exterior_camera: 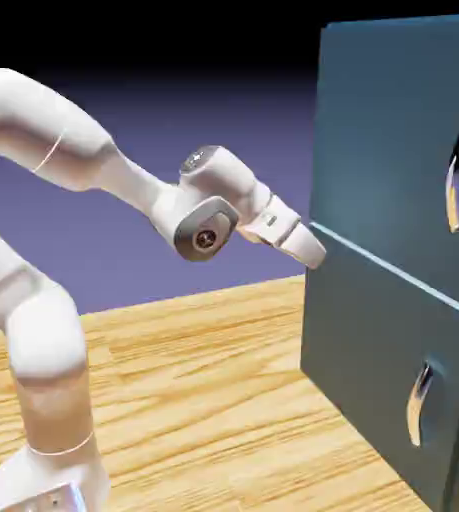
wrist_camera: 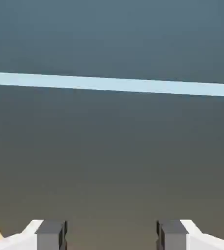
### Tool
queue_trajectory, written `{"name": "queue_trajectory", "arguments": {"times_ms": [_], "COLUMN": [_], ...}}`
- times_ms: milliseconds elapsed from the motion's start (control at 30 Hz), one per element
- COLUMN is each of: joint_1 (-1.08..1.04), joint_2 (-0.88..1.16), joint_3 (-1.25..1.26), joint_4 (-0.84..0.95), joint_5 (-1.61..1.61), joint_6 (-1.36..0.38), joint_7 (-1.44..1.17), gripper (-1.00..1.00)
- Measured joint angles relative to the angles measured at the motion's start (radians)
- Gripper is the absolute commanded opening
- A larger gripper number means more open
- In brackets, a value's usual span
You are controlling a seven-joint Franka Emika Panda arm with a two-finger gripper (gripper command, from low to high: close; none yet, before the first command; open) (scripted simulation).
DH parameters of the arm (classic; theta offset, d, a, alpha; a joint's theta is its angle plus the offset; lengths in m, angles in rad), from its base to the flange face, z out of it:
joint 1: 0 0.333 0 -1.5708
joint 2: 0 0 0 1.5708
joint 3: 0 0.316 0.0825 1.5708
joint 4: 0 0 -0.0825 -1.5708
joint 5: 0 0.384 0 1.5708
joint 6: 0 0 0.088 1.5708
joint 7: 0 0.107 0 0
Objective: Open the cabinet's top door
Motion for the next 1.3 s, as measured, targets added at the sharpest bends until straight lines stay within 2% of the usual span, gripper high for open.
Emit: {"name": "queue_trajectory", "arguments": {"times_ms": [1300], "joint_1": [1.021], "joint_2": [-1.036], "joint_3": [-0.957], "joint_4": [0.463], "joint_5": [-1.696], "joint_6": [-0.391], "joint_7": [0.464], "gripper": [0.0]}}
